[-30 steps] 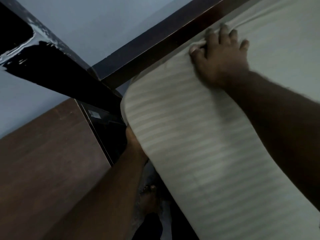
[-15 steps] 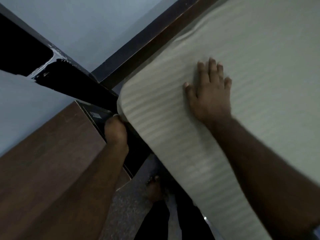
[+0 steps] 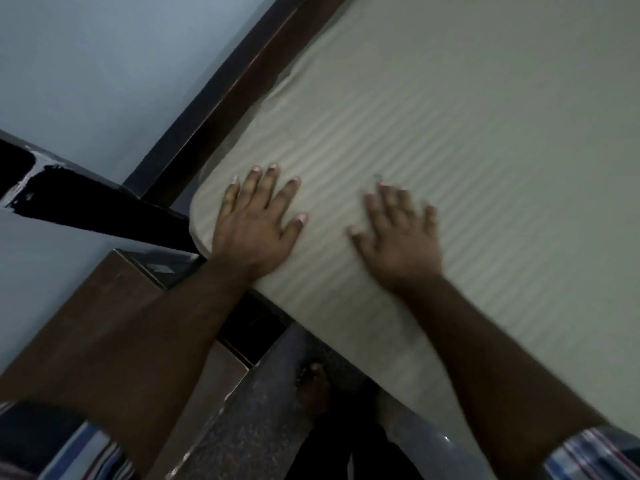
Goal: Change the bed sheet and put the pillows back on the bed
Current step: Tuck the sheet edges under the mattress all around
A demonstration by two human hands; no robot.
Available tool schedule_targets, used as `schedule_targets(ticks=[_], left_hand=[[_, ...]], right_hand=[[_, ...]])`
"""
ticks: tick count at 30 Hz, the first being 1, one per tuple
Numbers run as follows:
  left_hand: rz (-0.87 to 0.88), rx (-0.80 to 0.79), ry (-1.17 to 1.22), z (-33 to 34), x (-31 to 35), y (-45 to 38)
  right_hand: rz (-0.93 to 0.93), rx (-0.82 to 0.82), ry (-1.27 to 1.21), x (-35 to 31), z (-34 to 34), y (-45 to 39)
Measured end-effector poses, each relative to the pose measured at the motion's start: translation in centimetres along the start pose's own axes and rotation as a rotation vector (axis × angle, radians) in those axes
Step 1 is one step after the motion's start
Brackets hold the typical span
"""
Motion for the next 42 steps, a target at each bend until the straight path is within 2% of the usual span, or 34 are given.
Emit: schedule_targets(ticks=[3,5,7,11,13,16,19,21,23,27,29,34,37,42], left_hand=[[-0.105,-0.017,0.034,-0.3,-1.8,-0.7],[-0.171,-0.050,0.040,-0.8,-2.1,-1.0],[-0.177,-0.030,-0.003,-2.1,-0.4,-0.9],[0.222,-0.003,-0.049,-3.3,9.0,-0.4],[0.309,-0.049,-0.082,-2.3,11.6,-0.4],[0.233,-0.071,-0.102,-0.8,9.6,-1.6],[0.105,-0.052,-0.087,-1.1,6.1,-2.7],[0.033,-0.068,-0.074,-1.5,5.2,-3.2],[0.012,-0.068,-0.074,-2.2,6.8,-3.0],[0.297,-0.055,-0.085,-2.8,14.4,-1.3],[0.340,-0.059,-0.105,-2.6,16.3,-0.9],[0.360,-0.047,-0.121,-2.6,16.0,-1.9],[0.378,-0.033,-0.098,-2.8,15.2,-5.3],[0.381,0.009,-0.111,-2.2,11.3,-12.6]], right_hand=[[0.305,0.084,-0.015,8.3,-3.0,1.9],[0.436,0.179,-0.048,10.4,-4.2,3.4],[0.383,0.198,-0.053,8.9,-3.8,4.6],[0.089,0.116,-0.052,3.7,-0.5,7.1],[0.051,0.089,-0.044,4.8,0.0,7.5],[0.174,0.106,-0.028,11.2,-1.3,8.3],[0.410,0.177,-0.021,18.9,-3.8,11.1],[0.572,0.235,-0.053,21.3,-5.1,12.7],[0.598,0.249,-0.080,19.7,-5.0,12.7],[0.274,0.207,-0.135,10.4,-1.4,12.0],[0.254,0.210,-0.130,9.0,-0.6,12.0],[0.329,0.202,-0.154,9.1,-1.1,11.3],[0.408,0.272,-0.145,10.4,-2.9,8.5],[0.752,0.309,-0.170,14.6,-5.8,1.7]])
Point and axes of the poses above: each hand's wrist, its own y-axis away from the middle knuckle, its own z-axis out of the palm, x = y × z, the point moved 4 cm from there along -y, towards the middle knuckle, and after that the axes turned 13 degrees about -y, right-handed, at the moved point
